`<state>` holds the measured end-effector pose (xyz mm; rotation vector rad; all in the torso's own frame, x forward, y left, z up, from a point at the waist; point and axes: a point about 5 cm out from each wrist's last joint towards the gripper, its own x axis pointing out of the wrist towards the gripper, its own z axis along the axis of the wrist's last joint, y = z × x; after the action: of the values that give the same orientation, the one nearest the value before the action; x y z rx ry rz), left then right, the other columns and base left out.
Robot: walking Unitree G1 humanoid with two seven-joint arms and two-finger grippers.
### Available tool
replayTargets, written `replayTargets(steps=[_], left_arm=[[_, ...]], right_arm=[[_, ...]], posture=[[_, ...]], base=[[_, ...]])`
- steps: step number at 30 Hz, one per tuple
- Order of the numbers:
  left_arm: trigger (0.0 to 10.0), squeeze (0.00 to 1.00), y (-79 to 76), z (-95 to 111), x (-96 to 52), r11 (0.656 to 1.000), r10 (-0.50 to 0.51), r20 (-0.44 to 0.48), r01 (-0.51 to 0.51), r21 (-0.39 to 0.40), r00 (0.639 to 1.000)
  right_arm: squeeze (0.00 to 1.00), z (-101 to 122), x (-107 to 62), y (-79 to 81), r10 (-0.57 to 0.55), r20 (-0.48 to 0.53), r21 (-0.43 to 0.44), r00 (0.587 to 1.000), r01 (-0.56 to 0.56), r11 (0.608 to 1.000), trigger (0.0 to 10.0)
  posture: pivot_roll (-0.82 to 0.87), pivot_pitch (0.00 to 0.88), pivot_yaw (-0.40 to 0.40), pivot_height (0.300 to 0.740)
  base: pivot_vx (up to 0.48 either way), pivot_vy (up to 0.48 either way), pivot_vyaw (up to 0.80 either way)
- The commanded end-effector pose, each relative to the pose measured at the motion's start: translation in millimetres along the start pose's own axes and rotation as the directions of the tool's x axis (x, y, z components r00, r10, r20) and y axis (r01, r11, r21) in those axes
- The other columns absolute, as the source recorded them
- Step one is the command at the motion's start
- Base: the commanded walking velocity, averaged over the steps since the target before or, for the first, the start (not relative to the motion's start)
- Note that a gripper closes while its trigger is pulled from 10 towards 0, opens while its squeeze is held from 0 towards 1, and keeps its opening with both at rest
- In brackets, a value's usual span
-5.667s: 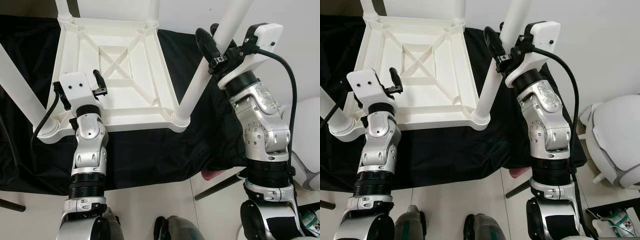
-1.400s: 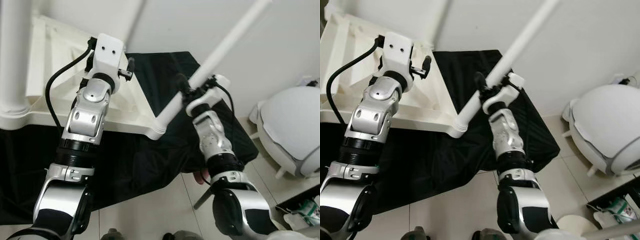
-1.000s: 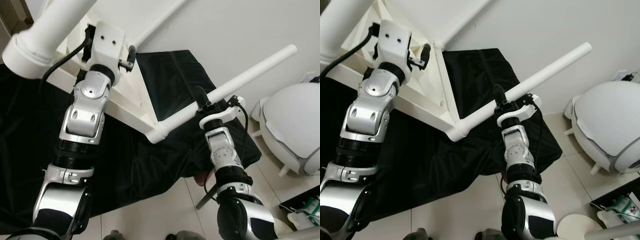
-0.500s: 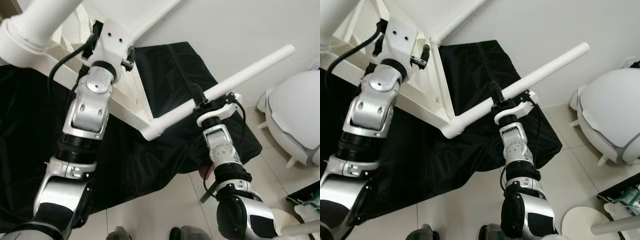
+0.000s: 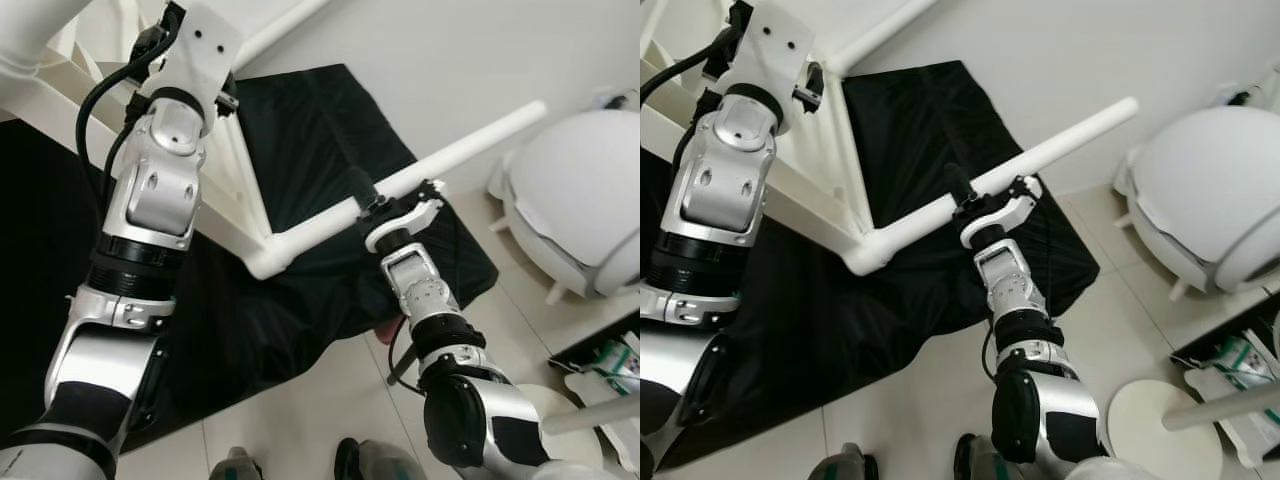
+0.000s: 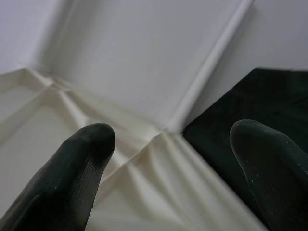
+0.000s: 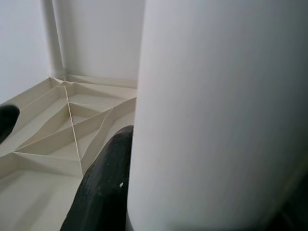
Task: Building children table
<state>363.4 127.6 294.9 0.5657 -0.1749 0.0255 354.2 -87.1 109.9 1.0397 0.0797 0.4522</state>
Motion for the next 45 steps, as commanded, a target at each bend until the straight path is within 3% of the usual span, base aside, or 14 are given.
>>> replayTargets(steps=[1,2,4,5,15,16,18,19,21,25,26,31,35,45], left_arm=[[10.0,0.00,3.4,-8.7,-1.7,0.998,0.054,-0.046,-0.055,-0.028,0.997],[10.0,0.00,0.1,-11.0,-3.7,0.999,0.039,-0.055,-0.041,-0.033,0.998],[10.0,0.00,-1.9,-12.4,-5.0,0.999,0.031,-0.059,-0.033,-0.033,0.998],[10.0,0.00,-3.8,-13.2,-6.3,0.999,0.027,-0.058,-0.029,-0.027,0.998],[10.0,0.00,-16.9,-15.4,-7.8,0.998,-0.045,-0.059,0.043,-0.035,0.997],[10.0,0.00,-23.4,-15.1,-10.3,0.994,-0.100,-0.051,0.098,-0.042,0.994],[10.0,0.00,-27.8,-14.9,-12.2,0.990,-0.138,-0.046,0.136,-0.046,0.989],[10.0,0.00,-36.8,-15.2,-16.8,0.977,-0.208,-0.031,0.206,-0.051,0.978],[10.0,0.00,-65.8,-20.0,-37.7,0.901,-0.433,0.004,0.433,-0.035,0.901],[10.0,0.00,-72.1,-22.2,-43.5,0.875,-0.483,0.008,0.482,-0.042,0.876],[10.0,0.00,-79.8,-26.3,-53.0,0.833,-0.552,0.017,0.552,-0.029,0.834],[10.0,0.00,-93.3,-43.2,-85.7,0.684,-0.729,0.021,0.730,-0.014,0.684],[10.0,0.00,-90.6,-45.9,-98.3,0.624,-0.779,0.041,0.780,-0.038,0.625],[10.0,0.00,-88.1,-46.6,-103.8,0.602,-0.799,0.034,0.798,0.023,0.601]], right_arm=[[0.00,-78.8,-31.3,-26.7,-0.184,-0.302,0.047,0.935,0.207,0.977,10.0],[0.66,-70.2,-29.0,-26.4,-0.182,-0.267,0.052,0.947,0.202,0.978,10.0],[0.66,-64.3,-27.7,-26.4,-0.182,-0.243,0.057,0.953,0.202,0.978,10.0],[1.00,-57.6,-26.4,-24.9,-0.158,-0.217,0.067,0.963,0.176,0.982,10.0],[1.00,-15.2,-16.9,-15.3,-0.089,-0.084,0.076,0.992,0.096,0.992,10.0],[0.81,-10.4,-16.1,-13.8,-0.083,-0.069,0.079,0.994,0.089,0.993,10.0],[0.81,-7.4,-15.7,-12.8,-0.078,-0.059,0.080,0.995,0.083,0.993,10.0],[0.00,-4.6,-15.4,-12.2,-0.079,-0.051,0.083,0.996,0.083,0.993,10.0],[0.00,-0.9,-16.2,-11.1,-0.075,-0.035,0.073,0.997,0.078,0.994,10.0],[0.00,-0.6,-16.3,-11.4,-0.080,-0.034,0.070,0.996,0.083,0.994,10.0],[1.00,-0.2,-17.0,-11.4,-0.080,-0.029,0.079,0.996,0.082,0.993,10.0],[1.00,0.5,-20.4,-13.6,-0.091,-0.020,0.094,0.996,0.092,0.991,10.0],[1.00,0.3,-23.0,-16.3,-0.109,-0.025,0.090,0.994,0.111,0.990,10.0],[1.00,-0.2,-24.4,-15.6,-0.114,-0.028,0.099,0.993,0.117,0.988,10.0]], posture=[[0.08,0.076,0.032,0.740],[0.08,0.077,0.029,0.740],[0.08,0.077,0.029,0.740],[0.08,0.077,0.029,0.740],[0.05,0.076,0.024,0.740],[0.05,0.074,0.022,0.740],[0.05,0.074,0.022,0.740],[0.05,0.073,0.022,0.740],[0.04,0.071,0.023,0.740],[0.04,0.071,0.023,0.740],[0.04,0.070,0.023,0.740],[0.03,0.070,0.021,0.740],[0.04,0.071,0.019,0.740],[0.04,0.071,0.022,0.740]], base=[[0.000,0.000,0.00],[0.000,0.000,0.00],[0.000,0.000,0.00],[0.000,0.000,0.00],[0.000,0.000,0.00],[0.000,0.000,0.00],[0.000,0.000,0.00],[0.000,0.000,0.00],[0.000,0.000,0.00],[0.000,0.000,0.00],[0.000,0.000,0.00],[0.000,0.000,0.00],[0.000,0.000,0.00],[0.000,0.000,0.00]])
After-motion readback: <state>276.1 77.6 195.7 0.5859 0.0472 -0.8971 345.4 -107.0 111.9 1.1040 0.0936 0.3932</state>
